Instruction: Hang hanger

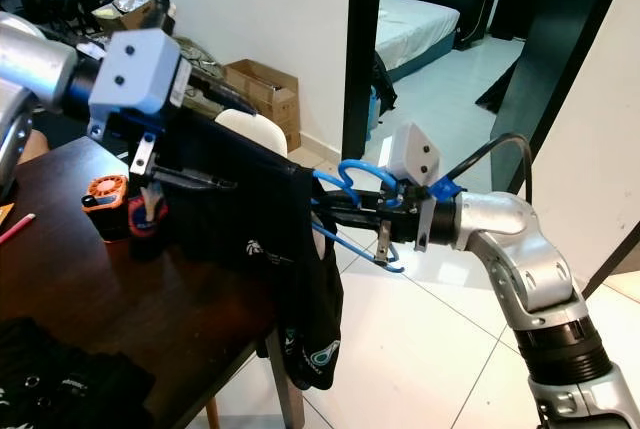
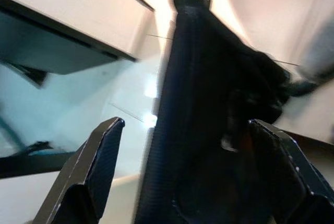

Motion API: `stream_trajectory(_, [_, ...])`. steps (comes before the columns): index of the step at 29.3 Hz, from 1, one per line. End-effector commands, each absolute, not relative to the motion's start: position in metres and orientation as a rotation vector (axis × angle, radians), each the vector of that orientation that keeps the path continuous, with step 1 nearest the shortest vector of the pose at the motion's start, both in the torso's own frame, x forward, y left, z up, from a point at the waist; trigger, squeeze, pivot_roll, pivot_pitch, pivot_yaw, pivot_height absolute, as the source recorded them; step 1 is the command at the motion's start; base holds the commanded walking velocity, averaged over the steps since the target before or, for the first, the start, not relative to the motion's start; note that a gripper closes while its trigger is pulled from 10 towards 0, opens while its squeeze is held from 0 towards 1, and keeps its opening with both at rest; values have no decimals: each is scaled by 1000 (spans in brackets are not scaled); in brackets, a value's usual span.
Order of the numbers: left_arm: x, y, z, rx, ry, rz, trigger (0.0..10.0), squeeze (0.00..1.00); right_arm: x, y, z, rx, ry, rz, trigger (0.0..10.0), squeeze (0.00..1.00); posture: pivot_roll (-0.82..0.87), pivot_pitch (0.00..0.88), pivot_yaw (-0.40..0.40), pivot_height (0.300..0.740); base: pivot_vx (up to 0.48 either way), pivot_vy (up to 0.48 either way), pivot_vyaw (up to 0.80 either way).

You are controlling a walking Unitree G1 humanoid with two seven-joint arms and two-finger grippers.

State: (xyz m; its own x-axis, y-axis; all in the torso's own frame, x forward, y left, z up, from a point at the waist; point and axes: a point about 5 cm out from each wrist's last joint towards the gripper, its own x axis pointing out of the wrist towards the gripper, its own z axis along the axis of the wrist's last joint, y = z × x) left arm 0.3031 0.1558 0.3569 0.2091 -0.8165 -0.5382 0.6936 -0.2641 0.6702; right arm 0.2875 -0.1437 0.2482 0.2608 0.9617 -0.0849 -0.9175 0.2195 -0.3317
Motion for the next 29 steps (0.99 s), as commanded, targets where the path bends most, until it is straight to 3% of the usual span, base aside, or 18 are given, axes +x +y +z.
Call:
stream_trajectory(1, [300, 152, 352, 1165, -85, -1521, 10000, 0, 281, -133, 254, -384, -202, 1380, 10000, 0, 53, 0, 4, 740, 0, 0, 0])
stream_trajectory(2, [301, 154, 348, 1164, -47, -1541, 2275, 0, 281, -133, 254, -383, -205, 1377, 10000, 0, 53, 0, 4, 740, 0, 0, 0])
stream_trajectory(4, [302, 155, 345, 1167, -26, -1547, 2275, 0, 282, -133, 254, -383, -205, 1375, 10000, 0, 53, 0, 4, 740, 0, 0, 0])
stream_trajectory(5, [304, 156, 343, 1168, -10, -1552, 0, 0, 282, -132, 254, -382, -205, 1375, 10000, 0, 53, 0, 4, 740, 0, 0, 0])
stream_trajectory(29, [308, 160, 326, 1213, 54, -1569, 0, 0, 281, -131, 252, -380, -204, 1376, 10000, 0, 45, 0, 6, 740, 0, 0, 0])
